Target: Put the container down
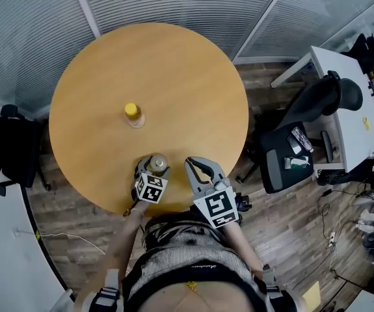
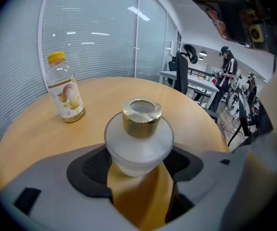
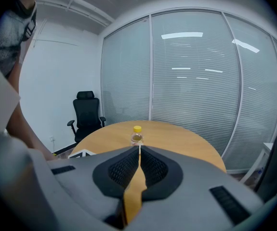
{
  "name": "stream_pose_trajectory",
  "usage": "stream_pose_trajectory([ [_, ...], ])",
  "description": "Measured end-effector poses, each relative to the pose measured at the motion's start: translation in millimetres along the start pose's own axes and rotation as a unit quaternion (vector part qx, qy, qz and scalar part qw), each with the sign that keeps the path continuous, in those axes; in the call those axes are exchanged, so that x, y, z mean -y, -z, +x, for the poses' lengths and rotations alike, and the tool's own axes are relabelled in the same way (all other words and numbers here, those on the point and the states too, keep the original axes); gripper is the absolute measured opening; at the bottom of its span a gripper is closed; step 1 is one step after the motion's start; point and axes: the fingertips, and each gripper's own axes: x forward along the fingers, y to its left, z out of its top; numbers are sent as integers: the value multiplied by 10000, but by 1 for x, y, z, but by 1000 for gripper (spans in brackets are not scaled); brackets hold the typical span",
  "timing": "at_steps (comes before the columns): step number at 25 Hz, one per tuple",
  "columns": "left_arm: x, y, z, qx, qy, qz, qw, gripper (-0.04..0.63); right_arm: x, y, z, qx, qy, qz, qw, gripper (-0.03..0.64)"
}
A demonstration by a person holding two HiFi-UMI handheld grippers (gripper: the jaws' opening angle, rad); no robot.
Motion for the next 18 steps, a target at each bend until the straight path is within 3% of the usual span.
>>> stream_pose_trajectory([
  [18, -6, 24, -23, -194, -236, -456, 9985, 330, 1, 2, -2, 40, -103, -38, 9999, 23],
])
